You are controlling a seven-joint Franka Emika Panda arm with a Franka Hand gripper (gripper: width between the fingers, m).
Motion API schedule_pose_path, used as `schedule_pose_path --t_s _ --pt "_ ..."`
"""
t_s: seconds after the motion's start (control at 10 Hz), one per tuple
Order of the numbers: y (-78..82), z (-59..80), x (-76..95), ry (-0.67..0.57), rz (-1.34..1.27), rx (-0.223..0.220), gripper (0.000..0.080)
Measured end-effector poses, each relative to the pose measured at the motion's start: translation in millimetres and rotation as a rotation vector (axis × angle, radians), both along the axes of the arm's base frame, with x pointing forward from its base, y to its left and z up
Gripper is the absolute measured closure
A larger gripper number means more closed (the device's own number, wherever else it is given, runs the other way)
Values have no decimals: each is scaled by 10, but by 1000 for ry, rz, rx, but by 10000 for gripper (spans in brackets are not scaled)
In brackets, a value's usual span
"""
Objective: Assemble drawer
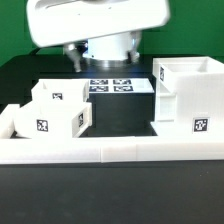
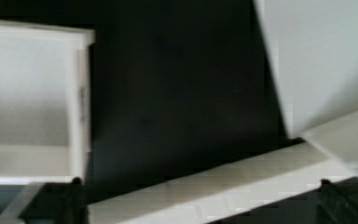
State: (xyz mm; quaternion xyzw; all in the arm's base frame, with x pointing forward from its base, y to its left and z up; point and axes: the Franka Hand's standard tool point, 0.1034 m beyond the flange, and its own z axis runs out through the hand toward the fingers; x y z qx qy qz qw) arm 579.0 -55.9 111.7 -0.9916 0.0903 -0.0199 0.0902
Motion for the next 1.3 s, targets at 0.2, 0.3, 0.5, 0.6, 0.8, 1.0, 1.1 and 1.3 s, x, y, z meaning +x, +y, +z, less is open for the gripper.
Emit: schedule_pose_path --t_s 0.2,0.3,0.5,0.6,0.8,1.0,1.1,1.3 --pt "-98 -83 -8 1 33 -3 150" --pt "-95 -89 -11 2 33 -3 150" --pt "-96 -94 -14 3 33 -3 150" --pt "-105 -107 -21 6 31 -4 150" --pt "-218 -359 -96 40 -16 -40 150" --pt "-320 -530 -149 55 -26 -50 150" --pt "-323 -569 -156 57 -30 -52 150" --pt "-333 -654 -167 57 -33 -57 151"
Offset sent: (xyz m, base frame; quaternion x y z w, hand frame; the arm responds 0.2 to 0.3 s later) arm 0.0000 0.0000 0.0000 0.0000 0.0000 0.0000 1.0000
